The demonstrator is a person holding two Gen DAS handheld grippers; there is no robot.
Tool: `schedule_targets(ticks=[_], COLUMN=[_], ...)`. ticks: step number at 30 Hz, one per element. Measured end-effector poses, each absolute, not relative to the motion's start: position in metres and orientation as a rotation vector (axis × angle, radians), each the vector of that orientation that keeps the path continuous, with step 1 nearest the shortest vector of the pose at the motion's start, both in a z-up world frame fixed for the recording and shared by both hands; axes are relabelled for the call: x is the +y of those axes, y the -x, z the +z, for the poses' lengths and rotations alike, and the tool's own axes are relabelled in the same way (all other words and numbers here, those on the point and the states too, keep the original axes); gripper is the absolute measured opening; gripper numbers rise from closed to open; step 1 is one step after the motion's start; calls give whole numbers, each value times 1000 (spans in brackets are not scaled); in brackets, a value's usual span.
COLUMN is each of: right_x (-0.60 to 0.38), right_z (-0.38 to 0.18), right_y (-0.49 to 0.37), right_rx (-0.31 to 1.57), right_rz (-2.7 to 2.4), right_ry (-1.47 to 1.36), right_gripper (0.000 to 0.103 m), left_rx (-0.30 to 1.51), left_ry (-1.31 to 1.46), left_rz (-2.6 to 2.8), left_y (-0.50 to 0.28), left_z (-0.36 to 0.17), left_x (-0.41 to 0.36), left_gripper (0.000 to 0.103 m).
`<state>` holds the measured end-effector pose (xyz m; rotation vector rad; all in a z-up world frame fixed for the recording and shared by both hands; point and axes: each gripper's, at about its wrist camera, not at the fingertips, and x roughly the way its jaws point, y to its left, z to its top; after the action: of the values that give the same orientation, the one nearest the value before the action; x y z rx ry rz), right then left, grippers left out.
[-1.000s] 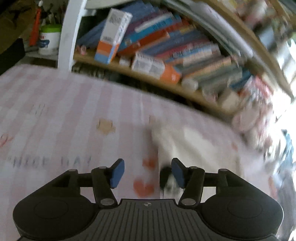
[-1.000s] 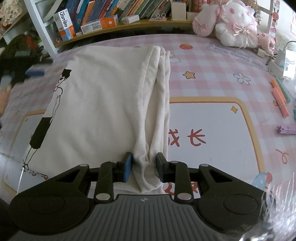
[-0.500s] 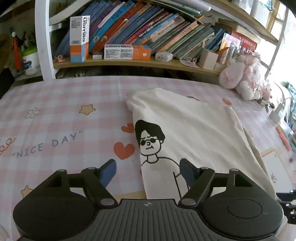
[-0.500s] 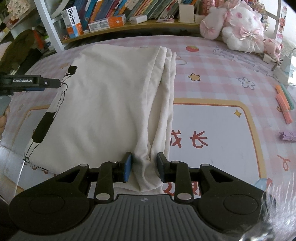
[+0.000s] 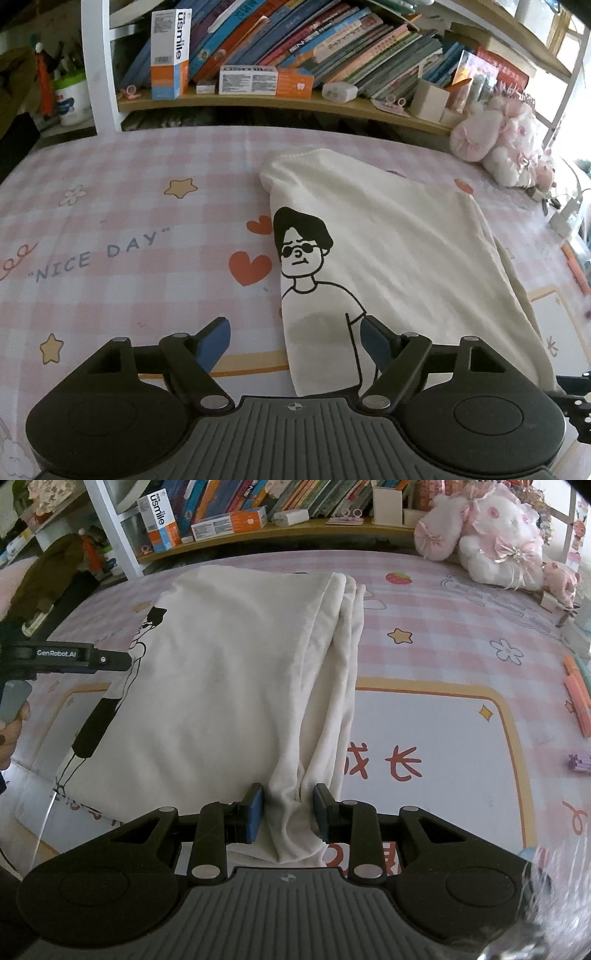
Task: Fold clothes
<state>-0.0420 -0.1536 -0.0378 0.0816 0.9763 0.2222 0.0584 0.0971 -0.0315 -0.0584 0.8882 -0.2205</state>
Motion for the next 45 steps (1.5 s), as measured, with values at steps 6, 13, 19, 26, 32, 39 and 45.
schedule_targets(ticks=[6, 13, 19, 26, 32, 39, 45], right_x=[-153, -153, -152, -152, -158, -169, -173], right_z=[-37, -37, -36, -32, -24, -22, -25], right_y=[41, 39, 37, 32, 34, 35, 32], right_rx=[984, 990, 1000, 1035, 1045, 1052, 1077], right_rz=[230, 226, 221, 198, 170, 147, 159], right_ry=[-68, -65, -64, -55, -71, -131, -152], right_gripper=[29, 29, 29, 36, 41, 41, 42], left_rx=[876, 874, 865, 834, 826, 814, 808], left_ry=[81, 136, 153, 202, 229, 235, 264], left_rz=[-212, -196, -199, -191, -178, -175, -154], left_y=[-51, -36, -24, -10, 3, 15, 22], left_z=[-32, -36, -37, -35, -36, -35, -36], left_x=[99, 108, 110, 117, 121, 122, 122], left_gripper=[79, 79, 79, 79, 79, 79, 79])
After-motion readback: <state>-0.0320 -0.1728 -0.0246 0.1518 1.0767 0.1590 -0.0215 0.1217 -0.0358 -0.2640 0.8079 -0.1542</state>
